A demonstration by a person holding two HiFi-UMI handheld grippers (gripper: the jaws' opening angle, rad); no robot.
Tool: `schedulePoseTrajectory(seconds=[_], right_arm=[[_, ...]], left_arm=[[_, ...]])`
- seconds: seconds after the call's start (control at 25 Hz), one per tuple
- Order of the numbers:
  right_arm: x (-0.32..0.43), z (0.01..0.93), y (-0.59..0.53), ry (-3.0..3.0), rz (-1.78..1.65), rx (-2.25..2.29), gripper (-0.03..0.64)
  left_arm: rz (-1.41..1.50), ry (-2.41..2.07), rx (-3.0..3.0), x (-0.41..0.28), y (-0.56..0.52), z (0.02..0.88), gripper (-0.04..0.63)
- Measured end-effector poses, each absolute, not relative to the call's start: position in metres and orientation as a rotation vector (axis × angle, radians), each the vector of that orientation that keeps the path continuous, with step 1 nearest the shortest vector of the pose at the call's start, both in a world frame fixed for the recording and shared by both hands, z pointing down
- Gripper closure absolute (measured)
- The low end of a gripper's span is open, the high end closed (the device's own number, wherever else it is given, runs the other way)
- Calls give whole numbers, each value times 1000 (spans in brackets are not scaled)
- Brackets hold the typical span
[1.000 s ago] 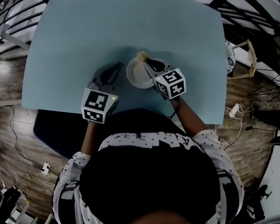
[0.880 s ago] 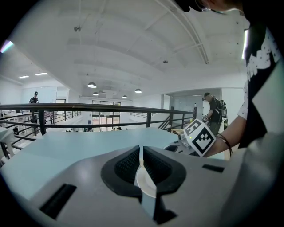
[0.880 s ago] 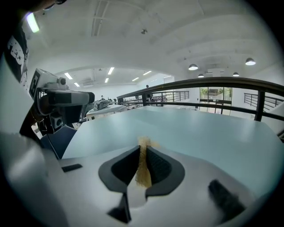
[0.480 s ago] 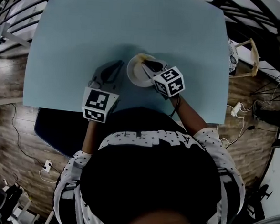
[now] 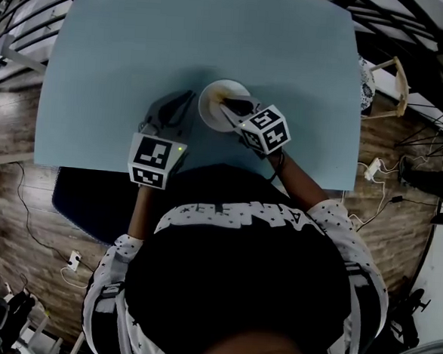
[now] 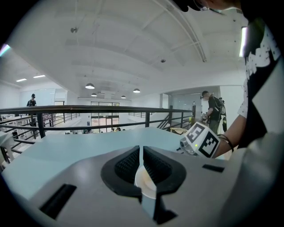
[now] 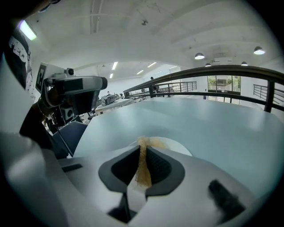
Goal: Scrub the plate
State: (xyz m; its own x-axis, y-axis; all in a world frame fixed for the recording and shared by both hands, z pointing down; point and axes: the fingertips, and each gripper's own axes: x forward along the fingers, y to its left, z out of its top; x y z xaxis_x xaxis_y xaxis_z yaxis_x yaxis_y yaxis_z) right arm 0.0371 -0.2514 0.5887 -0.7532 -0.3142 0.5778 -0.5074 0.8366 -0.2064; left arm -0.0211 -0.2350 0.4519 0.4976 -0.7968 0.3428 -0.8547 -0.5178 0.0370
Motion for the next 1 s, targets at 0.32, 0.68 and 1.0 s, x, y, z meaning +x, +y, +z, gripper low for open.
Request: schedulePoseTrajectory(seconds=[0.32, 0.68, 1.0], right_arm=[[36, 588, -231, -2477, 511, 556, 565], [29, 584, -211, -2492, 544, 491, 565], [28, 580, -200, -2504, 576, 448, 565]], left_arm=[[420, -1397, 2553, -15, -233, 453, 580], [418, -1400, 2556, -17, -232, 453, 580], [422, -1399, 2552, -16, -233, 454, 580]])
